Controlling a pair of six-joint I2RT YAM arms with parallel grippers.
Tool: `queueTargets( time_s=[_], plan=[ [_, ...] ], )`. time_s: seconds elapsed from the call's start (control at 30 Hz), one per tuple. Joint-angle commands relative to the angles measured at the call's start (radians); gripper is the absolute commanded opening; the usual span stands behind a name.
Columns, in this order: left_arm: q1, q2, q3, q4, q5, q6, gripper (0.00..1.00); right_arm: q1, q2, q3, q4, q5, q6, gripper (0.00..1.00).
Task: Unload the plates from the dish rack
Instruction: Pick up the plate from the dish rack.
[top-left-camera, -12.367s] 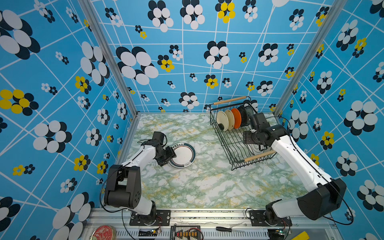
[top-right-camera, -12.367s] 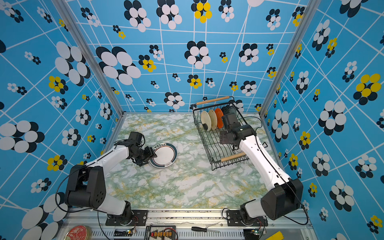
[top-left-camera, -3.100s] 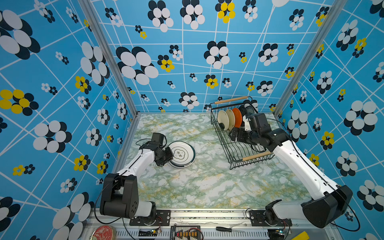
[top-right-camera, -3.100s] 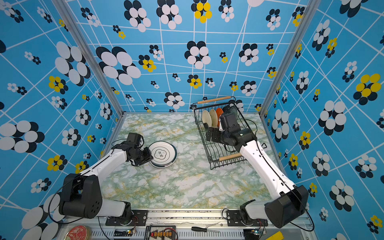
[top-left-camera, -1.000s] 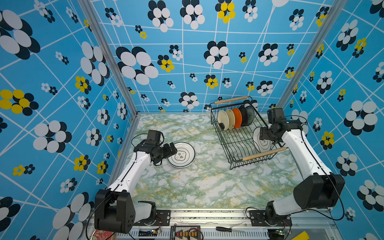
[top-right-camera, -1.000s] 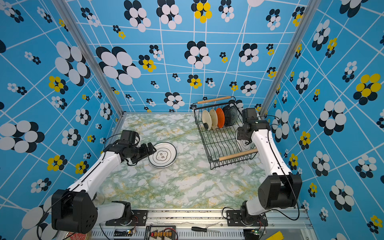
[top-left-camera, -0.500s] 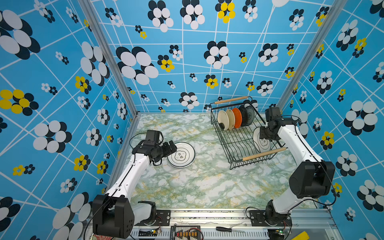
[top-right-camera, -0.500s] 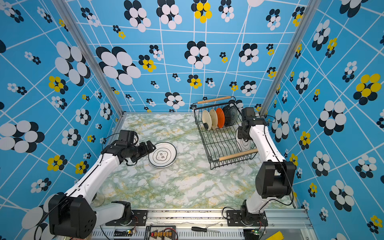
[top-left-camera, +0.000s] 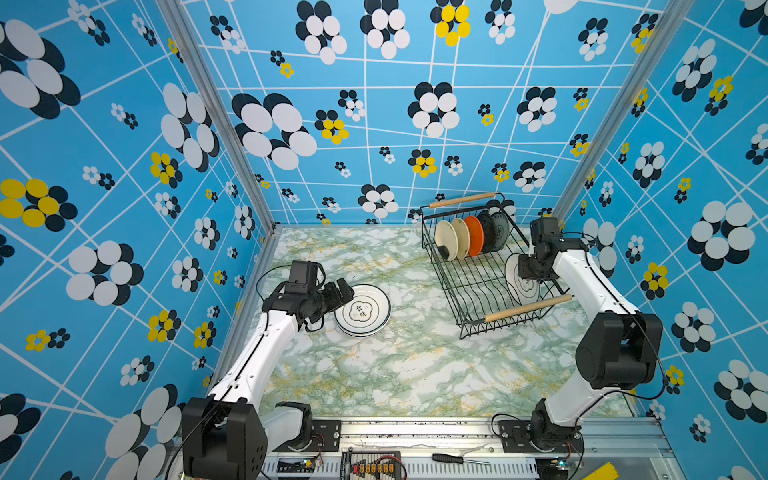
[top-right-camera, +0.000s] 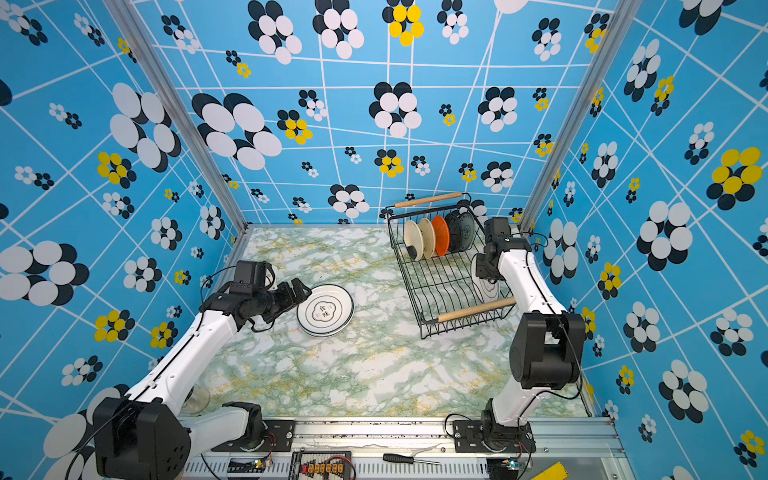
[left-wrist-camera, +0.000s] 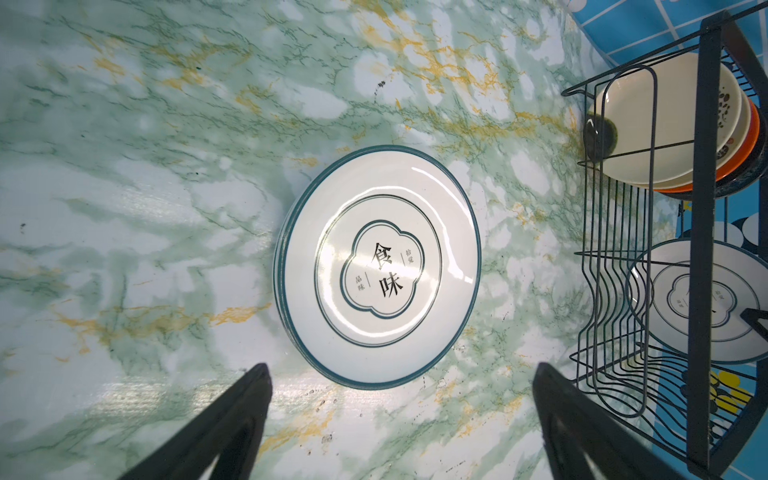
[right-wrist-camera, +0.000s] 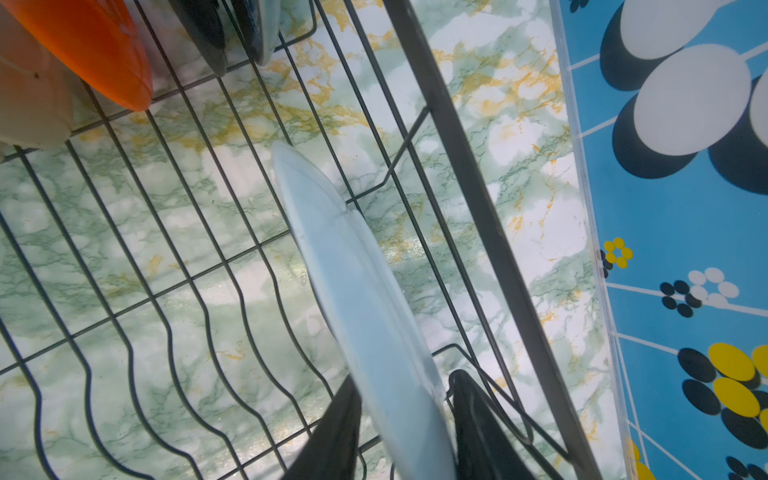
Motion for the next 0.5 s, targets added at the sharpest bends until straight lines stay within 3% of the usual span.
queueTargets(
  time_s=[0.0,0.47],
  plan=[
    [0.005,-0.007,0.001,0.001,0.013,0.027,0.99,-0.004,-0.006,-0.035,0.039,0.003,-0.029,0.36],
    [0.003,0.036,0.028,-0.033,0.011,0.047,0.99,-0.005,-0.023,-0.075,0.07,0.018,-0.053,0.17]
  ],
)
